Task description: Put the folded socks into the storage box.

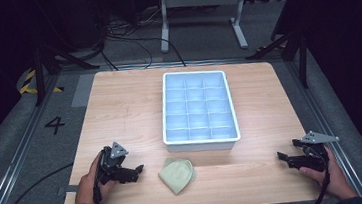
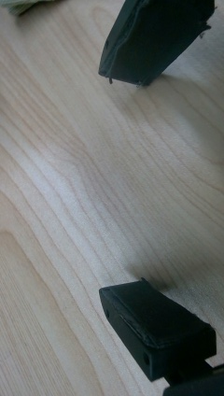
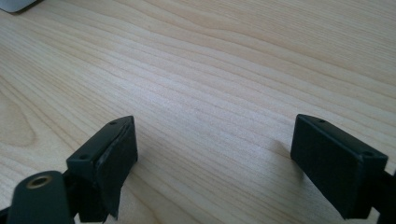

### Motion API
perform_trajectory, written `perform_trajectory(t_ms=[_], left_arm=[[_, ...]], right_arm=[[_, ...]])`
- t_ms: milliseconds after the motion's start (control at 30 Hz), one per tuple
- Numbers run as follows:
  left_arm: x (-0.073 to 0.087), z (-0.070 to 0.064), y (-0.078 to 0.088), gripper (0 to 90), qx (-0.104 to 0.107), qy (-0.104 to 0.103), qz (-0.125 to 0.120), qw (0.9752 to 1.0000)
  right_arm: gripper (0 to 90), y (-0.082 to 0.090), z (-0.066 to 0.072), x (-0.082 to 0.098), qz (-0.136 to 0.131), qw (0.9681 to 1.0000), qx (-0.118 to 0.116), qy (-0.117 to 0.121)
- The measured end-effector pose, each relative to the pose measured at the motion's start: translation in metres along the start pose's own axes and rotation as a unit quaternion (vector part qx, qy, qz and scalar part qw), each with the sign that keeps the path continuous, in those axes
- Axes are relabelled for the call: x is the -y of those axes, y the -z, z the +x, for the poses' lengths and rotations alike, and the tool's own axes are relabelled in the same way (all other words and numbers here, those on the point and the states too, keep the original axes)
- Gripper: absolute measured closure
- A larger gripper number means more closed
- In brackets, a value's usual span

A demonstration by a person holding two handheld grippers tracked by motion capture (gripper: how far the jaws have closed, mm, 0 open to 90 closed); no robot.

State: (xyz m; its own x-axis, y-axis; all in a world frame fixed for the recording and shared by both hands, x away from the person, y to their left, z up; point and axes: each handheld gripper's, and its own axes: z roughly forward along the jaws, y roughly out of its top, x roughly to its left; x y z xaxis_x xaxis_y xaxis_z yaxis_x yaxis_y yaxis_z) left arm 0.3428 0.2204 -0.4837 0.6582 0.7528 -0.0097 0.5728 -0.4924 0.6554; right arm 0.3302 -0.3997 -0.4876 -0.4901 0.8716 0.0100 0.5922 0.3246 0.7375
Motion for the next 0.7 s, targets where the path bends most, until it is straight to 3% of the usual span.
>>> perform_trajectory(t_ms=[100,700], left_arm=[[0.0021,0.0042,0.0021,0.2,0.007,-0.012,0.0,0.9999],[0.0041,0.0036,0.0032,0.3,0.006,-0.006,-0.001,1.0]], right_arm=[[15.0,0.0,0.0,0.0,0.0,1.0,0.0,0.0],[14.9,-0.0002,-0.0023,-0.0019,0.007,0.9999,-0.009,0.009]])
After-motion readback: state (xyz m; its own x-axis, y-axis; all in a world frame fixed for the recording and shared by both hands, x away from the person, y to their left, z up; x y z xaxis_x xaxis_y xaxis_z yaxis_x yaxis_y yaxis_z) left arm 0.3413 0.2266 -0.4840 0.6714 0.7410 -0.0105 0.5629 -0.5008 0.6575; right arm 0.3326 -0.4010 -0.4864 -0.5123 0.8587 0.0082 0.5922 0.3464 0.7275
